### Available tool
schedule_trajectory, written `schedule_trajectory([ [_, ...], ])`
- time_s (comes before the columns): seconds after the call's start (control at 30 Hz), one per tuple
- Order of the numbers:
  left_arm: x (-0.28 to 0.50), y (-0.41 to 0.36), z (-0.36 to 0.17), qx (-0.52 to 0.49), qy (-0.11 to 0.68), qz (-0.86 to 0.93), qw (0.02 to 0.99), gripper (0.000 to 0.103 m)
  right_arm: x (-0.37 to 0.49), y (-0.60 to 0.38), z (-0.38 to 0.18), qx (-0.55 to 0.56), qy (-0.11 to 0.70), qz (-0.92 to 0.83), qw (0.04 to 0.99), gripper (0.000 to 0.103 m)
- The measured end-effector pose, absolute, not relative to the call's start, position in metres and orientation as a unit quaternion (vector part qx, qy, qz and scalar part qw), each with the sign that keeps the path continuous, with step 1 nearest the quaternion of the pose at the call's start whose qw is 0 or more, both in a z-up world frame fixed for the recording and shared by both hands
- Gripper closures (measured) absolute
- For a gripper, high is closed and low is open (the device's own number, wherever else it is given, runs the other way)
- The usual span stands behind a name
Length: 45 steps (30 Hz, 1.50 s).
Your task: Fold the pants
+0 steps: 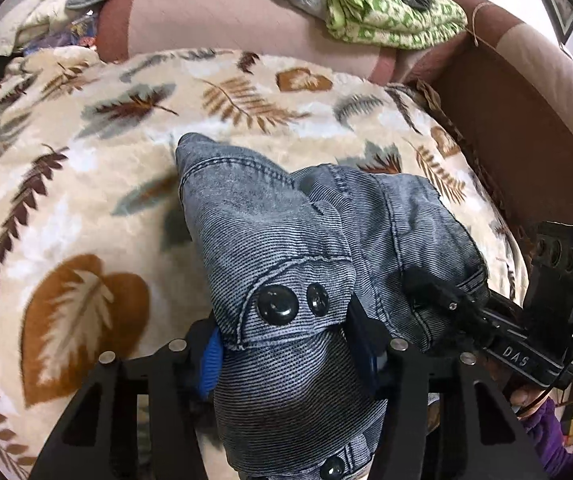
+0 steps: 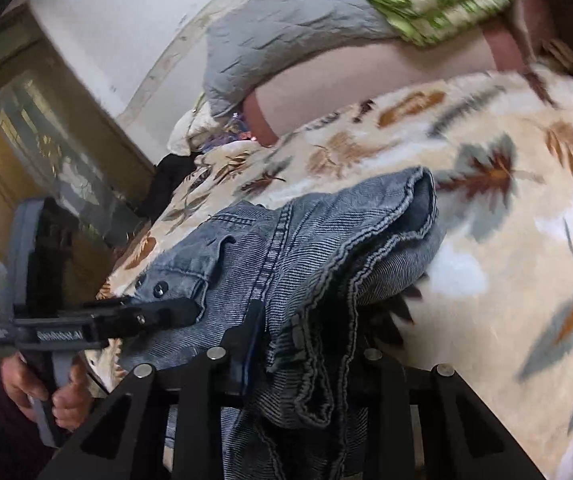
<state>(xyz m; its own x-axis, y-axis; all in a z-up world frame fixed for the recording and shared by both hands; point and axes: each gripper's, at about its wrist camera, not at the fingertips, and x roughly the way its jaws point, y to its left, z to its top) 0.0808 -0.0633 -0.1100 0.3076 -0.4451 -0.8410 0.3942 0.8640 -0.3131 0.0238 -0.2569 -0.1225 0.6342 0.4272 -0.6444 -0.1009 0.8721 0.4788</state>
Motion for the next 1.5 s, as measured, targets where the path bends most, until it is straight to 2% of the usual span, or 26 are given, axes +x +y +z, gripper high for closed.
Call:
schedule_trajectory([
  [0.2,0.108,-0.034,-0.107,-0.025,0.519,-0.221,0.825,0.047,0.065,-0.233,-0.125,0.188,0.402,0.176,0.879,0.072],
  [0.37,0.131,-0.014,-0.136,-0.023,0.54,-0.187,0.82,0.047,0.092,-0.216,-0.155,0.185,0.447,0.163,0.86,0.072],
  [0.4,0.133,-0.011,-0.145,-0.028,0.547,-0.184,0.816,0.047,0.092,-0.216,-0.158,0.184,0.454,0.162,0.857,0.068],
  [0.47,0.131,-0.006,-0.153,-0.036,0.547,-0.18,0.817,0.04,0.091,-0.216,-0.161,0.179,0.463,0.156,0.854,0.065],
  [0.67,0.128,-0.005,-0.155,-0.028,0.546,-0.177,0.818,0.034,0.09,-0.223,-0.17,0.188,0.479,0.135,0.847,0.049],
  [0.9,0.107,-0.007,-0.131,0.028,0.526,-0.151,0.837,0.033,0.067,-0.23,-0.147,0.166,0.45,0.114,0.87,0.048],
  [0.97,0.099,-0.008,-0.121,0.059,0.51,-0.128,0.848,0.03,0.058,-0.231,-0.135,0.145,0.426,0.097,0.888,0.048],
  [1.13,0.089,-0.007,-0.103,0.124,0.464,-0.059,0.875,0.029,0.035,-0.223,-0.106,0.11,0.343,0.1,0.927,0.048],
  [1.2,0.088,-0.007,-0.103,0.142,0.458,-0.051,0.876,0.029,0.033,-0.214,-0.102,0.093,0.332,0.104,0.933,0.058],
  [1.3,0.089,-0.006,-0.111,0.153,0.471,-0.044,0.868,0.029,0.038,-0.195,-0.11,0.058,0.349,0.118,0.928,0.07],
  [1.5,0.092,-0.008,-0.132,0.153,0.492,-0.039,0.856,0.029,0.048,-0.182,-0.145,0.023,0.416,0.109,0.903,0.071],
])
